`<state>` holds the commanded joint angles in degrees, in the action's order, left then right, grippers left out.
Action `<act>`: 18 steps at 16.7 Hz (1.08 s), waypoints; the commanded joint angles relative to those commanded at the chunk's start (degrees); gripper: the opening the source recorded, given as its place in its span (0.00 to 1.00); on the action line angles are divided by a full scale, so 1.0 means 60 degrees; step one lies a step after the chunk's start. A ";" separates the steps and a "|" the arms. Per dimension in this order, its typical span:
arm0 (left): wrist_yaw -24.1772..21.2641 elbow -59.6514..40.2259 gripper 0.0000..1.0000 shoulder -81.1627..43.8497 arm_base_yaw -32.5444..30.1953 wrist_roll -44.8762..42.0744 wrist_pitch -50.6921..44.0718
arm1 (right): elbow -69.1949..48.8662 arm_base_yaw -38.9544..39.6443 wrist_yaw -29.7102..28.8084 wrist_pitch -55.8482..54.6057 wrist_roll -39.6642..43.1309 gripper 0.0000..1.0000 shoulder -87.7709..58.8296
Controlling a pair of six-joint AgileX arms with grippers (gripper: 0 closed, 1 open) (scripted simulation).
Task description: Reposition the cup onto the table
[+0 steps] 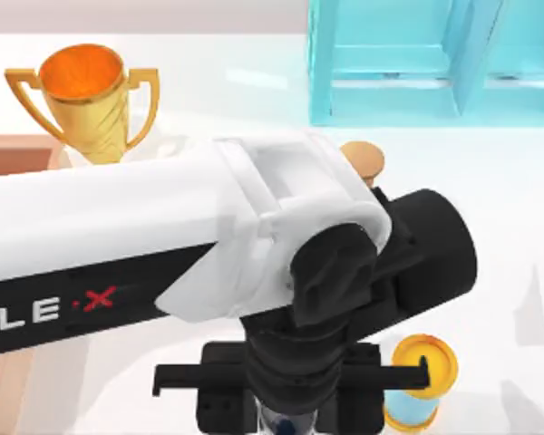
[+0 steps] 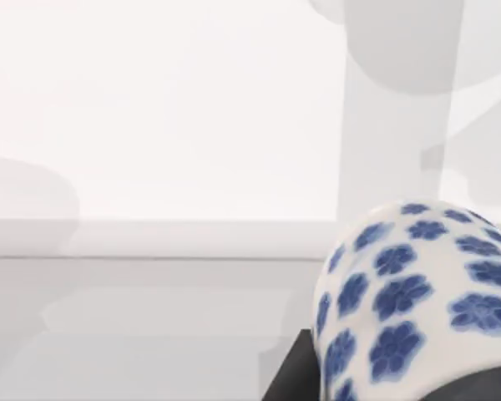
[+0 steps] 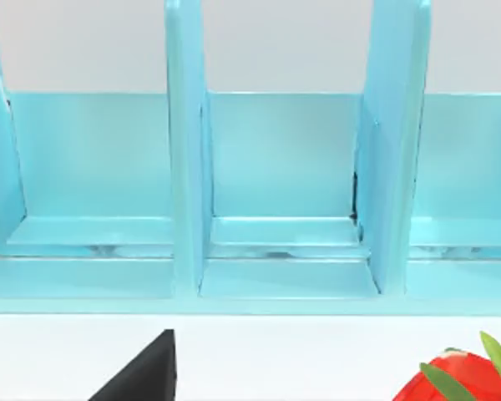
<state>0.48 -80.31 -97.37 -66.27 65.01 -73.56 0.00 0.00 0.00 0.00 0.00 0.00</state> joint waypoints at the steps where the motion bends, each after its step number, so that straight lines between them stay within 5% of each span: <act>1: -0.0002 -0.0004 0.00 0.0003 -0.0212 0.0212 0.0027 | 0.0000 0.0000 0.0000 0.0000 0.0000 1.00 0.0000; 8: 0.0019 0.0137 0.00 0.0005 -0.0312 0.0334 0.0179 | 0.0000 0.0000 0.0000 0.0000 0.0000 1.00 0.0000; 18: -0.0018 0.1988 0.00 -0.0410 -0.0295 0.0289 0.2454 | 0.0000 0.0000 0.0000 0.0000 0.0000 1.00 0.0000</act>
<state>0.37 -68.37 -99.83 -68.04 66.75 -58.83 0.00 0.00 0.00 0.00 0.00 0.00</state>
